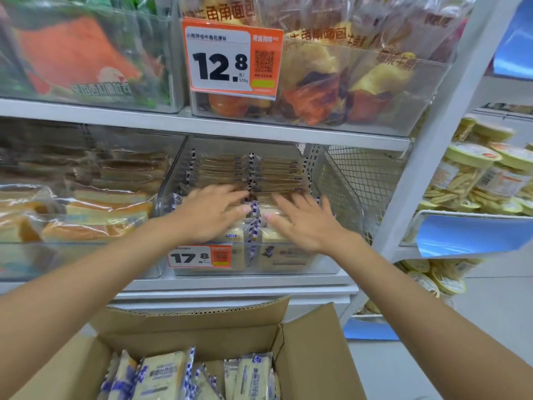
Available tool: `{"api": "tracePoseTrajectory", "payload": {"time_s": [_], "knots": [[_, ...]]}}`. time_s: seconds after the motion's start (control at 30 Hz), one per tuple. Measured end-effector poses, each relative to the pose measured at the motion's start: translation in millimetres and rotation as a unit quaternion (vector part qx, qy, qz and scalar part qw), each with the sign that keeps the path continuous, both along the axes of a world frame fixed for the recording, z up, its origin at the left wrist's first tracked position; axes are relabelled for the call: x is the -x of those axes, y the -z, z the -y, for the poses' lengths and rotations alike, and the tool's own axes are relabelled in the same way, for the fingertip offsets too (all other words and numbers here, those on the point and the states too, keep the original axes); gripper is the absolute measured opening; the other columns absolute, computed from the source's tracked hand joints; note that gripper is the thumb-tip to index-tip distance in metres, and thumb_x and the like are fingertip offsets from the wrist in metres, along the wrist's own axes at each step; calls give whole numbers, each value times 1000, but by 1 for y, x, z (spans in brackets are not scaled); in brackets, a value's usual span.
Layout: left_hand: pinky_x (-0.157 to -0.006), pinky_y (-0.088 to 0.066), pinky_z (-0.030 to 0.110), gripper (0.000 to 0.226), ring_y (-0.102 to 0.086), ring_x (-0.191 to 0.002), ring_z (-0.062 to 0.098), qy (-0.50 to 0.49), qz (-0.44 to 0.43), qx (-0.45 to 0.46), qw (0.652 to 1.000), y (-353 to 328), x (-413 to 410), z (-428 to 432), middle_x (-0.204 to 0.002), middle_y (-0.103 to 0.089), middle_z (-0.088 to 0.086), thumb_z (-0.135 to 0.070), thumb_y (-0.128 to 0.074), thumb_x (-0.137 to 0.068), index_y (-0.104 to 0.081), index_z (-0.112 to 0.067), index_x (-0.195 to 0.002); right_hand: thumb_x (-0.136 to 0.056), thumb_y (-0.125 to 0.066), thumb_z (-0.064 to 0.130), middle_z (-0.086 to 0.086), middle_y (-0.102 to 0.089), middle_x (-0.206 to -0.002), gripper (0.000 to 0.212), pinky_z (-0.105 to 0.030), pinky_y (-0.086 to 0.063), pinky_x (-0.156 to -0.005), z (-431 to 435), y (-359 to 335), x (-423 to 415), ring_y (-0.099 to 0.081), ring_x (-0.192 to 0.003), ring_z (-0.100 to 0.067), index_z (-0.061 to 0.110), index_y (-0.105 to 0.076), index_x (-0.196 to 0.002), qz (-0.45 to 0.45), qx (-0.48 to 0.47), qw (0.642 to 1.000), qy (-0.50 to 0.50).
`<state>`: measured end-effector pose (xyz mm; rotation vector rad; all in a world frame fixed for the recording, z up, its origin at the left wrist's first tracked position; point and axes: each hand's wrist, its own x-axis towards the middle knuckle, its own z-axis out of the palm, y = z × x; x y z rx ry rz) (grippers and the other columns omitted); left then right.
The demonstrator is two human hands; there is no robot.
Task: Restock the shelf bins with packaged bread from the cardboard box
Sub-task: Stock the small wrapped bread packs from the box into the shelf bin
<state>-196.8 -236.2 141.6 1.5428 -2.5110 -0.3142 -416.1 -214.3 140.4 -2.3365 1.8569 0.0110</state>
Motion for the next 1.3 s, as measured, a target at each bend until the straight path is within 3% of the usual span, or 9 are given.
{"api": "tracePoseTrajectory", "payload": {"time_s": [0.17, 0.37, 0.53, 0.67, 0.8, 0.9, 1.07, 1.17, 1.3], "knots": [[-119, -12, 47, 103, -12, -149, 18, 2, 89, 38, 995, 20, -6, -10, -163, -13, -4, -78, 28, -67, -2, -32, -155, -90, -4, 72, -12, -8, -162, 73, -59, 10, -117, -1, 11, -11, -1, -150, -27, 38, -1, -154, -44, 10, 999, 5], [-120, -5, 48, 66, -9, -150, 19, -13, 72, 10, 997, 11, -2, -11, -164, -10, 0, -60, -4, -97, -7, -31, -156, -93, -9, 70, -10, -14, -162, 69, -57, 11, -116, -2, -5, -4, -5, -150, -26, 37, -17, -154, 23, 12, 999, 47], [-118, 4, 57, 63, 0, -151, 25, -67, 80, -24, 994, 9, -1, -22, -164, -5, 5, -60, -9, -98, -9, -33, -155, -92, -6, 72, -22, -13, -160, 75, -51, 1, -119, -5, -4, -17, -7, -149, -35, 32, -20, -154, 1, -11, 994, 107], [-118, -20, 48, 56, -25, -145, 25, -69, -46, 32, 996, -6, -12, -54, -158, -29, 6, -50, -33, -101, -36, -22, -149, -99, -19, 59, -17, -27, -156, 61, -51, 0, -118, -16, -12, -26, -17, -147, -31, 29, -37, -148, 35, 75, 993, 88], [-86, -50, 39, 21, -59, -99, 19, -81, -130, 94, 984, 6, -36, -100, -109, -65, -1, -29, -50, -97, -63, -20, -111, -95, -51, 25, -10, -62, -105, 24, -38, -41, -87, -60, 1, -60, -54, -100, -26, 9, -67, -101, 206, 250, 946, 19], [-79, -51, 37, 13, -60, -88, 18, -108, -158, -41, 981, 50, -65, -130, -99, -65, -3, -24, -54, -93, -61, -22, -104, -93, -52, 22, -5, -60, -84, 20, -38, -45, -69, -95, 49, -92, -55, -76, -22, 8, -63, -84, 250, 133, 959, -15], [-76, -51, 26, 8, -62, -85, 15, -202, -183, -181, 945, 148, -133, -172, -91, -63, -7, -18, -59, -92, -63, -23, -96, -94, -56, 18, -1, -68, -106, 19, -33, -50, -90, -135, 181, -114, -62, -96, -15, 13, -69, -108, 246, -160, 956, -5], [-59, -40, 7, 8, -56, -69, 3, -268, -242, -226, 905, 191, -169, -192, -83, -62, 1, -6, -59, -91, -66, -9, -95, -95, -59, 17, -9, -63, -125, 38, -25, -44, -88, -138, 253, -130, -58, -103, -16, 6, -57, -131, 279, -279, 913, 103], [-53, -39, 7, 9, -52, -49, -5, -331, -330, -266, 843, 224, -203, -209, -71, -58, 5, 4, -60, -87, -64, -5, -87, -91, -66, 34, -13, -57, -133, 60, -33, -44, -97, -122, 320, -174, -55, -120, -29, 0, -47, -137, 355, -311, 833, 289]]}}
